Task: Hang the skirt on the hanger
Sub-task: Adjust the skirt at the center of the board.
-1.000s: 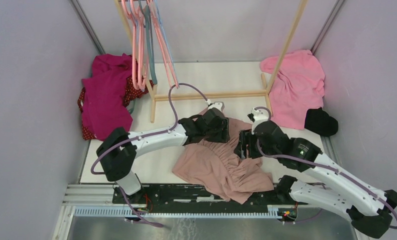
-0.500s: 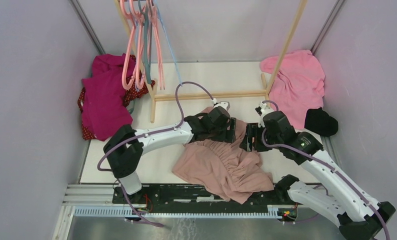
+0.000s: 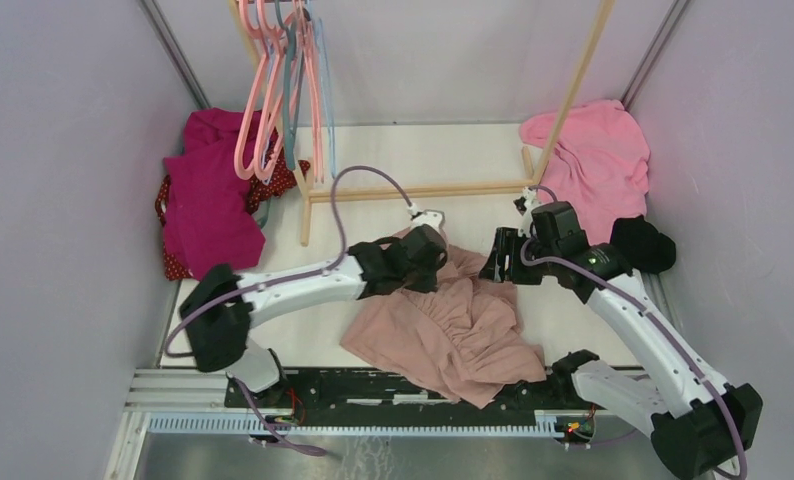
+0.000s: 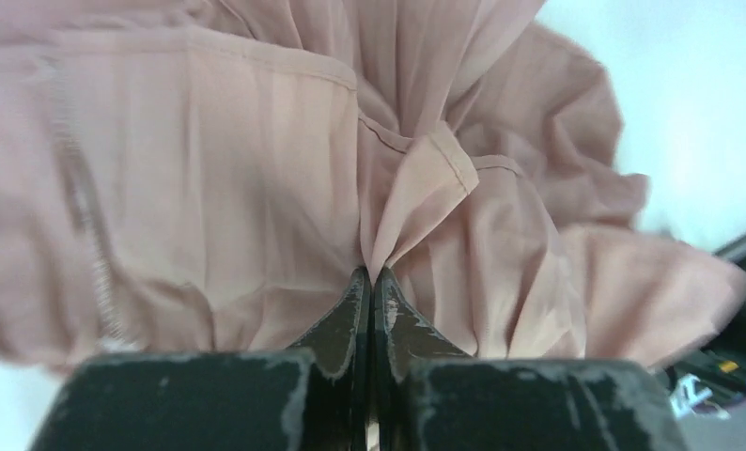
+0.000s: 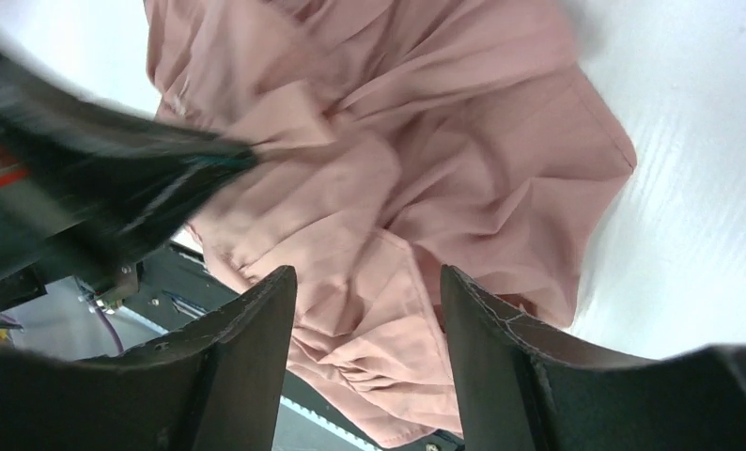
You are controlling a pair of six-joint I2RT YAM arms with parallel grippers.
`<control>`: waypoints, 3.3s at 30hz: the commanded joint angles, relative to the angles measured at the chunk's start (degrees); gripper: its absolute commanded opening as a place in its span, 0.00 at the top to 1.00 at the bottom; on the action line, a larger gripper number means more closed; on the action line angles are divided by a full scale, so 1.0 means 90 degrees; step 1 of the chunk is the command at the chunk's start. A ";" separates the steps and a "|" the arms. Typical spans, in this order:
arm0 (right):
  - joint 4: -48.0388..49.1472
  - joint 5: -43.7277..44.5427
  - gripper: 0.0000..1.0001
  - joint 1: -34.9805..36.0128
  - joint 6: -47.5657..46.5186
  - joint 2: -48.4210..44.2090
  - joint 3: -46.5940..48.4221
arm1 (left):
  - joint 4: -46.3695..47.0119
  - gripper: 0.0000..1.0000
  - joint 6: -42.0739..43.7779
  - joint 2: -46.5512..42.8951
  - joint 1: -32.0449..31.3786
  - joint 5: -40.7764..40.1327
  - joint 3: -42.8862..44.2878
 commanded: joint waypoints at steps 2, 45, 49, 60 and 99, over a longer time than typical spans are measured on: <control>0.0738 -0.0571 0.38 -0.0164 -0.0274 0.0525 0.0025 | -0.0131 0.97 -0.0322 -0.2436 -0.0003 -0.0884 -0.0912; 0.3850 0.0660 0.58 0.5468 0.0885 0.2464 -0.1772 | -0.0057 0.72 -0.1565 -0.5110 -0.0440 -0.1321 -0.2939; 0.4063 0.0763 0.56 0.5619 0.0968 0.2039 -0.1939 | 0.0549 0.72 -0.1709 -0.4792 -0.0646 -0.1083 -0.3195; 0.3294 0.0890 0.50 0.5608 0.0775 -0.0190 -0.2009 | 0.1094 0.77 -0.2640 -0.3457 -0.2019 -0.1592 -0.3860; 0.3421 -0.1530 0.54 0.3604 -0.0298 0.2101 -0.0795 | -0.1601 0.85 -0.5257 -0.4261 -0.3816 -0.2857 -0.4432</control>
